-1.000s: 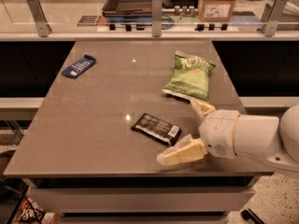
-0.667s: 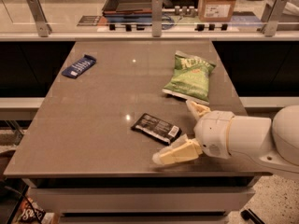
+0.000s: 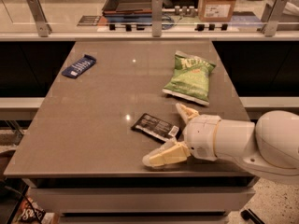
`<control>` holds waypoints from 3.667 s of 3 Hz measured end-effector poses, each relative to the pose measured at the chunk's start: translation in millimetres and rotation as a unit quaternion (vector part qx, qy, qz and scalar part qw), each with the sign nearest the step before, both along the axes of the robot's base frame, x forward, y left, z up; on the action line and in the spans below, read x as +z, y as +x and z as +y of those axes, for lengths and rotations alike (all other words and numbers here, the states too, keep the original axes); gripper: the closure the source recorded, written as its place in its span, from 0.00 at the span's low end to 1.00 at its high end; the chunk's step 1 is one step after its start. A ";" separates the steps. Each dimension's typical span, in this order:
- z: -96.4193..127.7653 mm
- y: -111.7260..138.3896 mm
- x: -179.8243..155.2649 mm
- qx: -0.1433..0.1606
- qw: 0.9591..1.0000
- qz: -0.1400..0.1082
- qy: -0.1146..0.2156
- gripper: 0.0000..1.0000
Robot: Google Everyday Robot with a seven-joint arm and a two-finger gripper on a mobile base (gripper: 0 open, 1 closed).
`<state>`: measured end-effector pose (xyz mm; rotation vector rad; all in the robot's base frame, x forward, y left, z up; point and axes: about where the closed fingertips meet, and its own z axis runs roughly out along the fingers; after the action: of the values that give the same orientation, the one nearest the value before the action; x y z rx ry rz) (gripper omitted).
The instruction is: Move rxbar chocolate near rxbar blueberry
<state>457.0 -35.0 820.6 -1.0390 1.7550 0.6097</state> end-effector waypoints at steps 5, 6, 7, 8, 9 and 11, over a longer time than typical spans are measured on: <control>9.4 -3.4 7.9 0.008 1.000 -0.008 -0.008 1.00; 10.0 -3.2 9.2 0.009 1.000 -0.009 -0.007 1.00; 15.3 5.6 22.9 0.019 1.000 -0.016 -0.009 1.00; 23.6 22.3 41.7 0.024 0.999 -0.026 -0.019 1.00; 39.8 46.8 61.1 0.025 0.998 -0.035 -0.035 1.00; 91.2 96.2 71.6 0.008 0.995 -0.048 -0.084 1.00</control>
Offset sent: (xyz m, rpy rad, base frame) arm -0.0005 0.0016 0.0013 -0.0023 -0.0027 0.0027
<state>553.2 56.2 892.2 -1.1788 1.7367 0.4198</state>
